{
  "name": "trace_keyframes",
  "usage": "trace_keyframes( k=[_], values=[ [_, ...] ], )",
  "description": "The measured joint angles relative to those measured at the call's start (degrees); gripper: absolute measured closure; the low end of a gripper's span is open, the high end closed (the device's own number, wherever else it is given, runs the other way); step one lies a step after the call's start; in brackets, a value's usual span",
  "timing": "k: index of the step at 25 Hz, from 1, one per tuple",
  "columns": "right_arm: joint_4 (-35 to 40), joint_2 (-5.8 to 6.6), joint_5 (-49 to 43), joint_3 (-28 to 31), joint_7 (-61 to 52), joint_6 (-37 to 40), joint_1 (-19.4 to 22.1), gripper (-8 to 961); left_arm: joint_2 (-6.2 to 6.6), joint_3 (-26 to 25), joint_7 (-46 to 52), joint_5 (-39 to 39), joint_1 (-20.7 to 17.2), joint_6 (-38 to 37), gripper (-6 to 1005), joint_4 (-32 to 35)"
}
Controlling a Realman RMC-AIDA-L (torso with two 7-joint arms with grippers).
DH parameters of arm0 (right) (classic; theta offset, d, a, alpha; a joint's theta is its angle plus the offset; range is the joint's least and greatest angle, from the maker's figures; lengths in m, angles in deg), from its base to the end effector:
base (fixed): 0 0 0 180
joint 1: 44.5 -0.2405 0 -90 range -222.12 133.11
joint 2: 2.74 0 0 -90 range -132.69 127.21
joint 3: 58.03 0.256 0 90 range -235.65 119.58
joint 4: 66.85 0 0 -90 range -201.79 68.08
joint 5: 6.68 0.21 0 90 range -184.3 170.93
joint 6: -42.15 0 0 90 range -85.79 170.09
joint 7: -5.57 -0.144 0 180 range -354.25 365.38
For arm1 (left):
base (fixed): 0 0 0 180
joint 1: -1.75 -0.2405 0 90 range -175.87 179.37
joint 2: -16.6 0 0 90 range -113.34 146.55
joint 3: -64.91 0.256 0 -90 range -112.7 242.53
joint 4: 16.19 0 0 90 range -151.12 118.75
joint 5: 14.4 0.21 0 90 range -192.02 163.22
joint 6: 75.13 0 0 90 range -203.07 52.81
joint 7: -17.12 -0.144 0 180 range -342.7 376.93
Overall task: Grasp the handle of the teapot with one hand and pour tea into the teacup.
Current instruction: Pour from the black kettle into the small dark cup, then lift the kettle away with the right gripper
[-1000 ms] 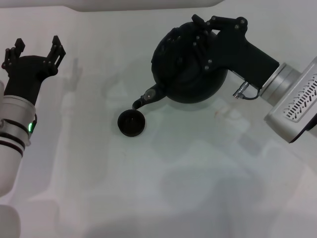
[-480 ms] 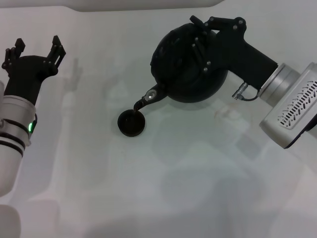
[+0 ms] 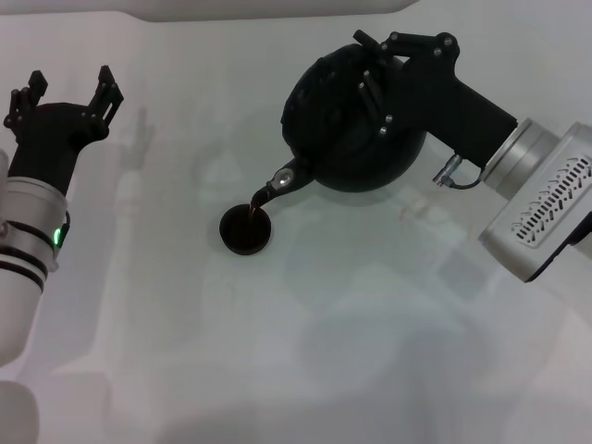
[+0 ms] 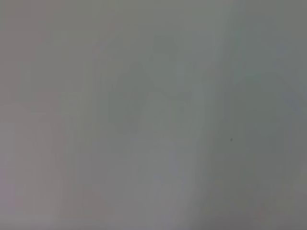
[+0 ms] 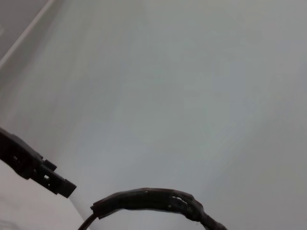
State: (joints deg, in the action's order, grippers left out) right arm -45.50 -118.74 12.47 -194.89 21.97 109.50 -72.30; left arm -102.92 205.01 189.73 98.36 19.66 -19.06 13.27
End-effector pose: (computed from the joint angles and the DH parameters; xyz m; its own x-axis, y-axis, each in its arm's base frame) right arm 0.2319 0.3233 -0.0733 0.8260 0.4868 -0.2841 0.0265 -0.5371 -0.8431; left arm -0.3077 0.3117 -0.0597 0.6348 0.0888 0.7675 0.7725 -0.0565 -0.6325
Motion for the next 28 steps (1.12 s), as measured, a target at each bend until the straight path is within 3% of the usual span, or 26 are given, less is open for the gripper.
trace_keyframes(
  k=[28],
  values=[
    [0.1,-0.04,0.3,-0.1,2.8,-0.3,0.1,833,0.0,0.0,0.0,-0.1,0.0,0.0,112,-0.1]
  ],
)
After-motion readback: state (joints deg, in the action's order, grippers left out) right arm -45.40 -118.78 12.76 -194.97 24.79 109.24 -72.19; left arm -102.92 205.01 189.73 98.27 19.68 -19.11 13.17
